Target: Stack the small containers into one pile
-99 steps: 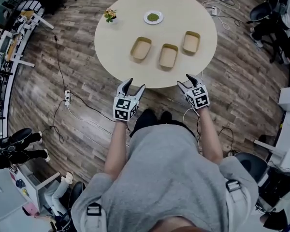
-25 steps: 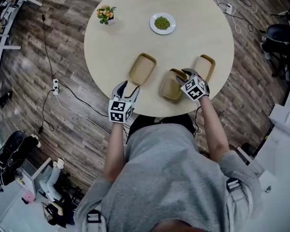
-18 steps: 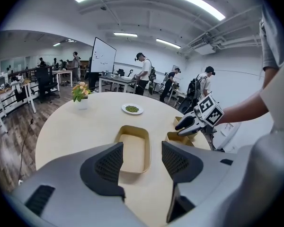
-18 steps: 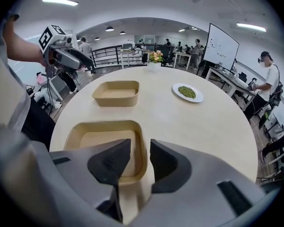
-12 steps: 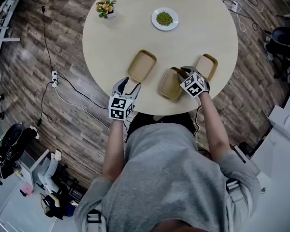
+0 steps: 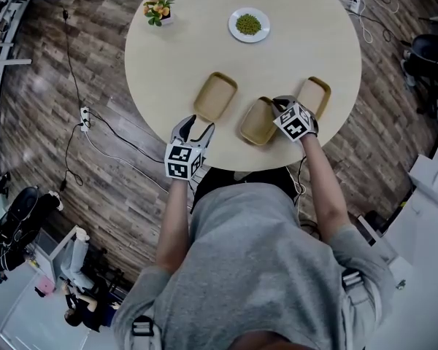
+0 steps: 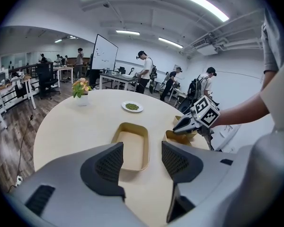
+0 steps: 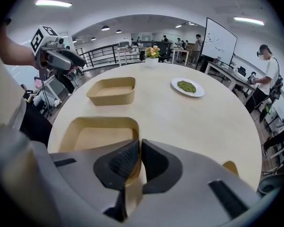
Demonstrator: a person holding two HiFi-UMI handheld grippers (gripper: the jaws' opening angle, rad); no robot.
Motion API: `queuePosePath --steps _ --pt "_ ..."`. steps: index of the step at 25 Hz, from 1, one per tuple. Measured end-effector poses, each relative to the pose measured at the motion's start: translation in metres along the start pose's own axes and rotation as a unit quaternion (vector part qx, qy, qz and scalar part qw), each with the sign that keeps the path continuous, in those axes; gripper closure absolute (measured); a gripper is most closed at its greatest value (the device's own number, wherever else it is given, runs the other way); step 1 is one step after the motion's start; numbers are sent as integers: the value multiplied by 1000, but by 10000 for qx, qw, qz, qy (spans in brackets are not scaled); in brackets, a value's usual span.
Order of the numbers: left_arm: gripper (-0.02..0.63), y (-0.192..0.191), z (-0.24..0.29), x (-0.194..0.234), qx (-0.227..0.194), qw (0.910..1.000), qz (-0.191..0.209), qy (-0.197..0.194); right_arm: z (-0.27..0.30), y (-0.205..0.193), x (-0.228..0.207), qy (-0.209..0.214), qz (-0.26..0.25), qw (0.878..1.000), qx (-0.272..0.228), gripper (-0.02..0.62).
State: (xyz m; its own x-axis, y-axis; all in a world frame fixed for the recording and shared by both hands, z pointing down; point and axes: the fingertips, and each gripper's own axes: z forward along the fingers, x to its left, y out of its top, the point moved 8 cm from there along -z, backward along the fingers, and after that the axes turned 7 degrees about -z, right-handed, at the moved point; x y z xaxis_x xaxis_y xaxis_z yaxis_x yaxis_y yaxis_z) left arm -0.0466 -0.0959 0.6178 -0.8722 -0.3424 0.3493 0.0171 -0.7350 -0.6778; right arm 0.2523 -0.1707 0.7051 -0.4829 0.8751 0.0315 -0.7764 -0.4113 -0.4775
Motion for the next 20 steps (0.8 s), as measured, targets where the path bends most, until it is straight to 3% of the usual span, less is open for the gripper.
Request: queuePosePath --steps 10,20 --pt "337 3 -14 1 -110 9998 85 -146 -11 2 7 215 501 9984 -143 575" --pt "339 0 -38 9 -227 9990 207 -313 -20 6 26 331 655 9972 -152 578"
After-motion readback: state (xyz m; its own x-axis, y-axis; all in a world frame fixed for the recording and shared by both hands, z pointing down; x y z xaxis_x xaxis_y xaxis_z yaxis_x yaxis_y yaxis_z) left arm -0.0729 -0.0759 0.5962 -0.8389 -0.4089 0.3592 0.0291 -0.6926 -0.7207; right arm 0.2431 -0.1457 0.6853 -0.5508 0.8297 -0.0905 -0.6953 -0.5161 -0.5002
